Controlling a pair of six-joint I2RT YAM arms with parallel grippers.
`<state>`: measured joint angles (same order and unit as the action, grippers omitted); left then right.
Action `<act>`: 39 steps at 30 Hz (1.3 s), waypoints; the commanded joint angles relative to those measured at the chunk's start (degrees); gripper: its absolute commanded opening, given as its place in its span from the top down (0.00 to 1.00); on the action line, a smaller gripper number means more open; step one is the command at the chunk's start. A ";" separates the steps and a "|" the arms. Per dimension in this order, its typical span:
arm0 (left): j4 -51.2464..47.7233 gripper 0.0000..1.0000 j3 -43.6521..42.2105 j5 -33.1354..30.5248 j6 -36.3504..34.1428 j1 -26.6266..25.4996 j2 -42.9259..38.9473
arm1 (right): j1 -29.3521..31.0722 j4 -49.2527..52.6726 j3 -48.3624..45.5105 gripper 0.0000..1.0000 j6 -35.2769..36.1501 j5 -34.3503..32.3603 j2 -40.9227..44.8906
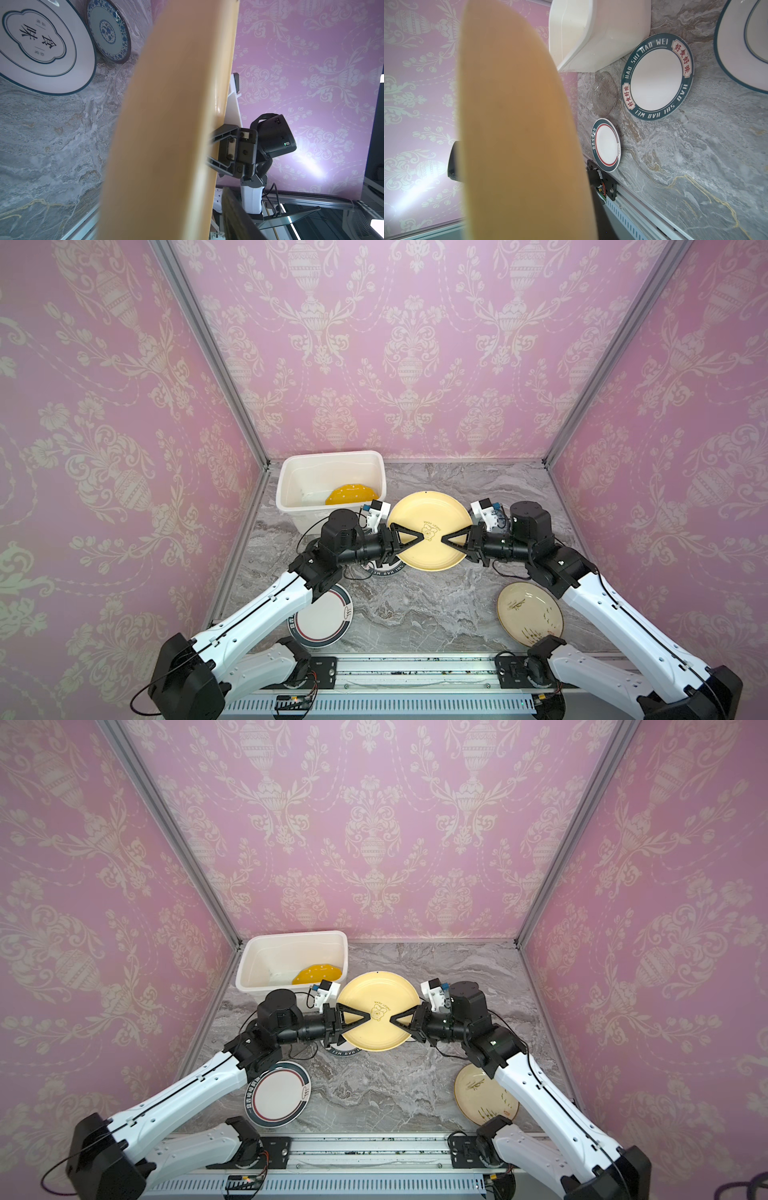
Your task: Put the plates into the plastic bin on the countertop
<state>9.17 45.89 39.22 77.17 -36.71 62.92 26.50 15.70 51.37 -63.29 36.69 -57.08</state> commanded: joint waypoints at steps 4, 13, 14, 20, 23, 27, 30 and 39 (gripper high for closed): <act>11.01 0.66 -1.14 0.60 5.26 -0.26 0.93 | 0.23 -1.08 0.49 0.81 1.07 1.75 -3.42; 3.58 0.84 2.88 0.50 1.02 1.20 1.44 | -0.04 4.96 6.00 0.66 5.88 0.41 -7.25; 1.41 0.86 3.87 0.54 -0.53 1.90 1.13 | -0.23 6.39 6.87 0.61 6.64 -0.74 -7.46; -14.18 0.96 10.58 0.67 -10.02 8.75 0.27 | -1.66 15.33 13.57 0.42 12.65 -8.50 -7.23; -24.34 0.95 15.89 -0.18 -17.01 13.76 1.04 | -2.81 18.88 17.84 0.38 15.16 -10.75 -6.26; -42.95 0.93 25.71 -7.51 -30.86 19.30 4.15 | -4.20 23.46 20.67 0.37 18.32 -11.98 -4.87; -53.81 0.95 32.64 -16.25 -39.59 22.12 7.81 | -4.52 25.50 20.36 0.37 19.64 -11.33 -4.25; -59.64 0.95 38.40 -29.24 -45.60 30.04 16.23 | -4.79 24.24 12.98 0.38 19.26 -7.86 -3.13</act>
<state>-46.50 82.61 15.88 36.14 -8.78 77.78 22.09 39.40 66.48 -44.97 27.40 -61.12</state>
